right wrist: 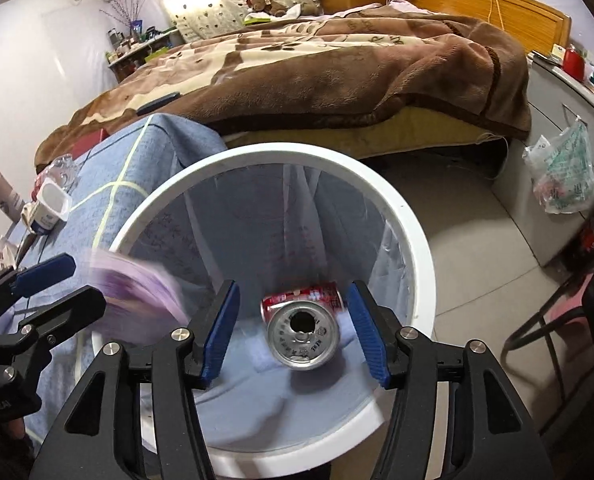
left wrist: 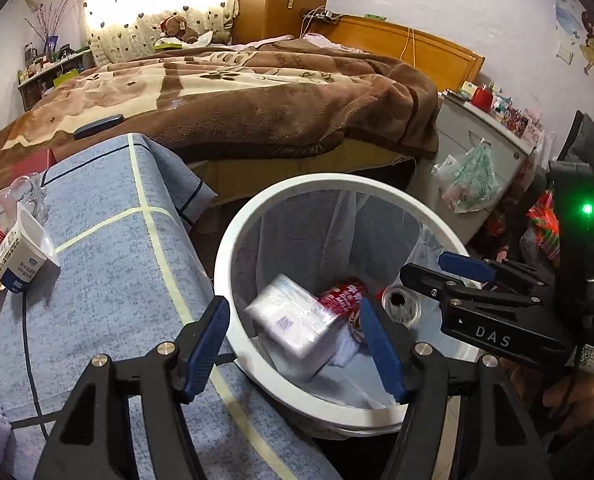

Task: Collect trash
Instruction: 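Open both grippers to drop the can and juice box into the wastebasket, then grasp the white foam net with the left gripper while the right grasps the yogurt cup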

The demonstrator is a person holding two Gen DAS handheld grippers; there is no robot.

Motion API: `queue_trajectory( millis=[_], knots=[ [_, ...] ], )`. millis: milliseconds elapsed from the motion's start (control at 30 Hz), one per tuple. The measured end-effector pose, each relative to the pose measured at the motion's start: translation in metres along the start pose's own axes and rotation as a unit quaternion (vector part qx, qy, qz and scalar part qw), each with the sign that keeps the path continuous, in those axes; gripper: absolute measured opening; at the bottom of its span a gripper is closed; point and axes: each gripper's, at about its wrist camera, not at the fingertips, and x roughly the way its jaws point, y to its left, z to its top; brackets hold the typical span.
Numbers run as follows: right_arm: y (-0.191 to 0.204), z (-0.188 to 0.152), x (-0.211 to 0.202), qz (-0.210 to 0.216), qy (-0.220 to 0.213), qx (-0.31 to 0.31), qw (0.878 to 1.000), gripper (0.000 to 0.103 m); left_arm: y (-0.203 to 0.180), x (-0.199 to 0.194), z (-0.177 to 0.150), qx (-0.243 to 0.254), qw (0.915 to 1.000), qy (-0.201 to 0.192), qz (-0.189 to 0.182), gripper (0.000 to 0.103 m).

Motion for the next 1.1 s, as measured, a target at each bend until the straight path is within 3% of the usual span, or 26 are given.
queue_trajectory(
  millis=[367,733,1100],
  knots=[
    [0.016,0.003,-0.012,0.006,-0.034,-0.014,0.999,0.059,0.026,-0.028,-0.010,-0.024,0.9992,-0.025,0.018,0.070],
    [0.052,0.001,-0.021,0.052,-0.055,-0.039,0.996,0.059,0.070,-0.067,-0.033,-0.052,0.9958,-0.052,0.054,0.070],
    [0.106,-0.010,-0.021,0.095,-0.053,-0.081,0.991,0.059,0.129,-0.109,-0.070,-0.103,0.9861,-0.071,0.110,0.070]
  ],
)
